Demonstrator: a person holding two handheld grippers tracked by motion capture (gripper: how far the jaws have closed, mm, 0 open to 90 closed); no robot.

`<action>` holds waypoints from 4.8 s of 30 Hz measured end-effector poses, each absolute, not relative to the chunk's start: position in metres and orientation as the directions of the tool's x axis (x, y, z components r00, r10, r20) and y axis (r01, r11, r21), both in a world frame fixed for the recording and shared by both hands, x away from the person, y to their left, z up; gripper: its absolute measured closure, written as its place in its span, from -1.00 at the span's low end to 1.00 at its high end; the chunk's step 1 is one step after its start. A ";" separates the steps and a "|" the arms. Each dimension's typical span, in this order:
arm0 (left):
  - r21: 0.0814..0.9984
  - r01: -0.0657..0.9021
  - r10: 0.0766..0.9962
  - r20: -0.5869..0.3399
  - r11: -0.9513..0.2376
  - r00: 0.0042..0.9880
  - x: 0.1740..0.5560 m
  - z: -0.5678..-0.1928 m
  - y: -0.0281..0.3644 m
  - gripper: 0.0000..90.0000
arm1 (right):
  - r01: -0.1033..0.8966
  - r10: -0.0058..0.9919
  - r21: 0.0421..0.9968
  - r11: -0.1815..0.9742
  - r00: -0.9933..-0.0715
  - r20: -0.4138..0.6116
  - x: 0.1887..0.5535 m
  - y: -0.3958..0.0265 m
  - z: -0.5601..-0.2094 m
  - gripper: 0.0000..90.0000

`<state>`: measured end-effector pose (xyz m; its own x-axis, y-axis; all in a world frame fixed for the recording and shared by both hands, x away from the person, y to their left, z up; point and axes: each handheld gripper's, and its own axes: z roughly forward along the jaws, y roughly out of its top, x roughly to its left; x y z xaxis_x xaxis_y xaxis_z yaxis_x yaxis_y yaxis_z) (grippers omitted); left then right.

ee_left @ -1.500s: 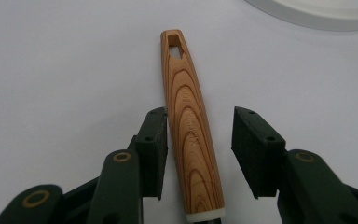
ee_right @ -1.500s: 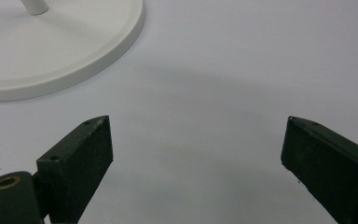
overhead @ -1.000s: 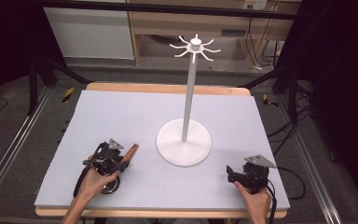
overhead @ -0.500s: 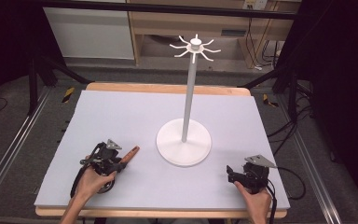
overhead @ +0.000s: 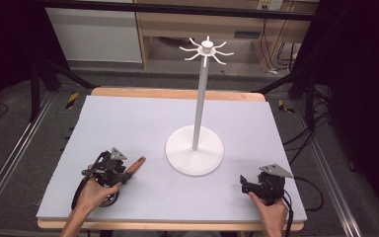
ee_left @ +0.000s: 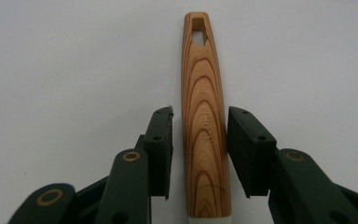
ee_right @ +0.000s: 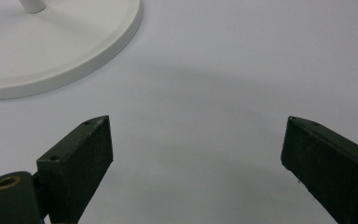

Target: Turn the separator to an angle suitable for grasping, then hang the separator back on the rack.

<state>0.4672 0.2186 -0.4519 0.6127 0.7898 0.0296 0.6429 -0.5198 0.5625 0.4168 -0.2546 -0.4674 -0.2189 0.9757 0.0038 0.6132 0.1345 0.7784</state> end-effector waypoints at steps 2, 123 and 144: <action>0.557 0.638 0.785 0.041 -0.531 0.618 0.469 -0.449 0.217 0.30 | 0.613 0.976 0.779 0.131 -0.219 0.008 0.417 -0.255 -0.467 -0.79; 0.951 0.282 0.818 -0.061 -0.126 0.573 0.433 -0.322 0.245 0.49 | 0.618 0.978 0.781 0.087 -0.204 0.052 0.417 -0.260 -0.466 -0.79; 0.971 0.212 0.793 -0.040 -0.113 0.607 0.440 -0.284 0.222 0.49 | 0.593 0.978 0.801 0.085 -0.204 0.048 0.419 -0.260 -0.463 -0.81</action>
<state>0.4405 0.2224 -0.2841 0.6073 0.7934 -0.0400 0.2120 -0.1134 0.9707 0.4191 -0.2604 -0.4628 -0.2042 0.9778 0.0478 0.5926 0.0845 0.8011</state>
